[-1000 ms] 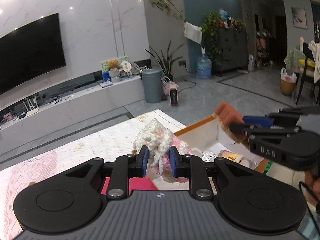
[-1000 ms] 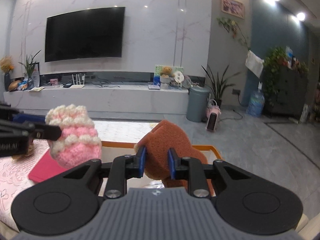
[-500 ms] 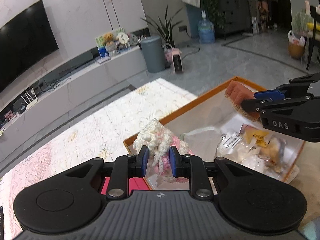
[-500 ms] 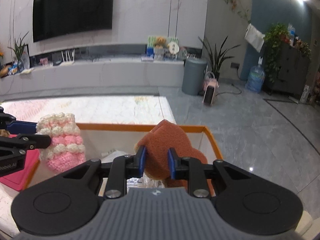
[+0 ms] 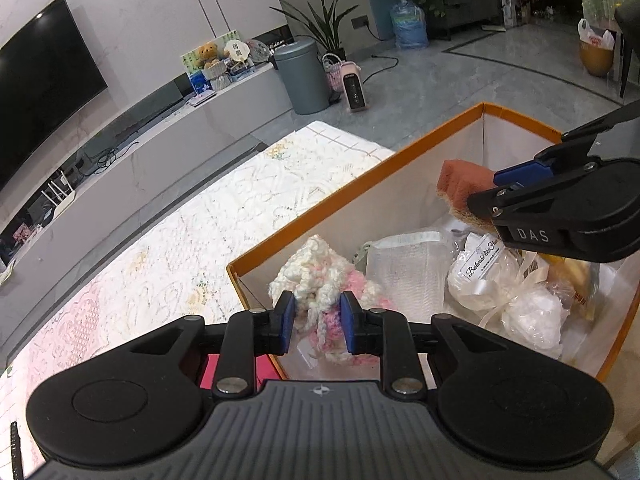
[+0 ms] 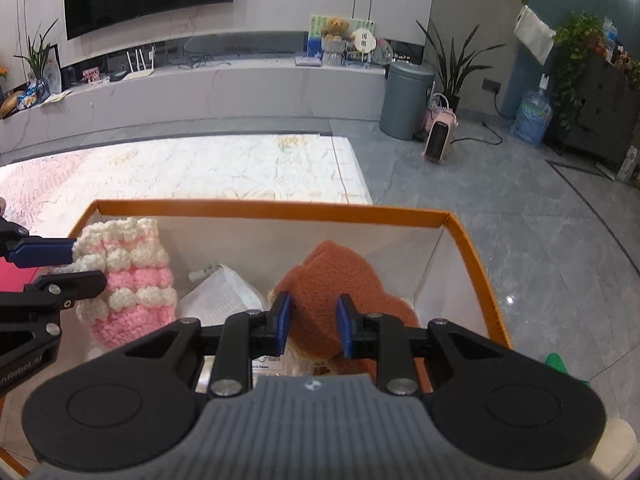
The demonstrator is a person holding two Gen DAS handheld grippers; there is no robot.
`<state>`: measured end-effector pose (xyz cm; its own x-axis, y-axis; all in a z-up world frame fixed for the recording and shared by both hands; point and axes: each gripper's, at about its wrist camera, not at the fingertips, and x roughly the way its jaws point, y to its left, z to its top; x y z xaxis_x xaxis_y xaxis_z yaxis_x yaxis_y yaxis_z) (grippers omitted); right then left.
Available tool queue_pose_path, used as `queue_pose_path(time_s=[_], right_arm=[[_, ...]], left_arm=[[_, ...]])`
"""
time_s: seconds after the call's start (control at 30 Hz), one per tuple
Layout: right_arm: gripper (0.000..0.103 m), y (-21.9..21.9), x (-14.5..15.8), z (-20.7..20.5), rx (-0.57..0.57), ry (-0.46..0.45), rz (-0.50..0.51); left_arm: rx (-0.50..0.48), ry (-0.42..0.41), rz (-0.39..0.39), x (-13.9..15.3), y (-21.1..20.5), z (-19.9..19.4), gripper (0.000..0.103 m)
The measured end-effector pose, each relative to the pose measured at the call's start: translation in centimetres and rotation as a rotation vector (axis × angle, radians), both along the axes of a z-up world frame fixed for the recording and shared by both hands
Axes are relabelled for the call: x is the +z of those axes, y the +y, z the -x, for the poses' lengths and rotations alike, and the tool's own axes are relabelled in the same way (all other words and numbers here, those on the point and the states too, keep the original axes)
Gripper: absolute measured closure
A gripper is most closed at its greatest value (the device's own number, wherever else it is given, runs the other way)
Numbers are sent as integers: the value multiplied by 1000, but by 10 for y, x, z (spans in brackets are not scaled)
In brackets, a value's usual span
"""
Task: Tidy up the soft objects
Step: 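Open both tools to drop the knitted item and sponge into the box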
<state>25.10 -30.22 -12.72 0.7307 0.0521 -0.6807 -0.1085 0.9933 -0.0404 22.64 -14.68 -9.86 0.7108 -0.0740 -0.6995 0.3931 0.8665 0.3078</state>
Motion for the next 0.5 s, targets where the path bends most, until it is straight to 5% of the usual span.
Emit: queue_pose_path(time_s=[0.17,0.3,0.5], right_arm=[[75,2,-2,-6,-6,12,2],[55,0,-1,-4,-32,10,2],[52,-1,9,3,-54,-1,-2]], left_arm=[[-6,-15,-13,1,1,3,63],[-17,-27,-20,5,0,6,63],[-14,-50,10,16,2,12,59]])
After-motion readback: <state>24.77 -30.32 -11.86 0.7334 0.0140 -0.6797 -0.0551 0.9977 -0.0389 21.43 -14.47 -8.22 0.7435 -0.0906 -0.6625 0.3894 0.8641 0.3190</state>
